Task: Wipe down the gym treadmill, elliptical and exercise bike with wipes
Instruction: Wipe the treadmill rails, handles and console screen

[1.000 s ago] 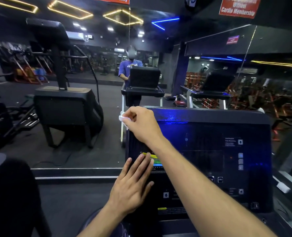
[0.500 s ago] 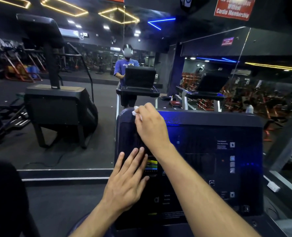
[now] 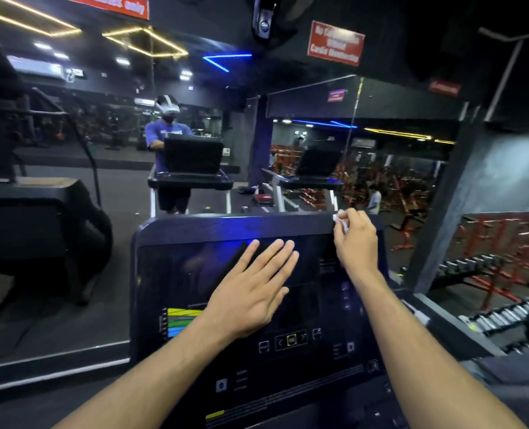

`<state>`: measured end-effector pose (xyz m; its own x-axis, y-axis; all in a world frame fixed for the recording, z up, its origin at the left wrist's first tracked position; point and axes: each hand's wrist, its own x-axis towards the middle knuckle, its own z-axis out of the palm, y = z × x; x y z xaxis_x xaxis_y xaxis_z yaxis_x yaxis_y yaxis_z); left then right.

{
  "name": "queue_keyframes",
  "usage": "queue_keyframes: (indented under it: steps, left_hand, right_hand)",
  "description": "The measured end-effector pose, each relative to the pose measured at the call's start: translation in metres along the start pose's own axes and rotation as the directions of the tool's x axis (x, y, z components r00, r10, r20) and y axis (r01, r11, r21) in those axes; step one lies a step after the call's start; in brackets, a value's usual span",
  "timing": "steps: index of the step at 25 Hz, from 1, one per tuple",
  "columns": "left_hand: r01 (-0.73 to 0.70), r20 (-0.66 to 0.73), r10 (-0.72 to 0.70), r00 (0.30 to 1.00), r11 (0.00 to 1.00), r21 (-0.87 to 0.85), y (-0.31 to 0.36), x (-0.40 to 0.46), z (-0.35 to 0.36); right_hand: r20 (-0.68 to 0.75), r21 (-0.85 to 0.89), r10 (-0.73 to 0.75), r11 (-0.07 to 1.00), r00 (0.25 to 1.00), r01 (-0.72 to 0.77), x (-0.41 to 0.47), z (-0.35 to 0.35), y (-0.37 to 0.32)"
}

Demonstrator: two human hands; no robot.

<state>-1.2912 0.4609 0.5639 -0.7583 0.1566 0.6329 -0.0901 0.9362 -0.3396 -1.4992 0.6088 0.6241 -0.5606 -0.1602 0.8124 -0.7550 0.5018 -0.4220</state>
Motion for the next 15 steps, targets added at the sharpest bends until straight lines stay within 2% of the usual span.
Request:
queue_keyframes:
  steps: [3, 6, 10, 12, 15]
  left_hand:
    - [-0.128, 0.086, 0.127, 0.988, 0.992, -0.001, 0.013, 0.029, 0.019]
    - [-0.168, 0.146, 0.163, 0.976, 0.985, 0.026, 0.021, 0.033, 0.039]
    - [-0.156, 0.116, 0.149, 0.982, 0.986, 0.052, 0.022, 0.032, 0.048]
    - [-0.141, 0.094, 0.137, 0.986, 0.989, 0.043, 0.023, 0.030, 0.051]
    - [-0.143, 0.083, 0.139, 0.987, 0.989, 0.041, 0.023, 0.030, 0.051]
  right_hand:
    - [0.010, -0.033, 0.191, 0.981, 0.982, -0.190, 0.017, -0.019, 0.051]
    - [0.057, -0.041, 0.252, 0.967, 0.966, -0.250, 0.027, -0.032, 0.090]
    - [0.033, 0.022, 0.194, 0.980, 0.980, -0.195, 0.020, -0.049, 0.106]
    - [-0.004, -0.006, 0.089, 0.996, 0.996, -0.089, 0.011, -0.051, 0.105]
    - [0.048, -0.067, -0.109, 0.992, 0.993, 0.112, 0.009, -0.046, 0.101]
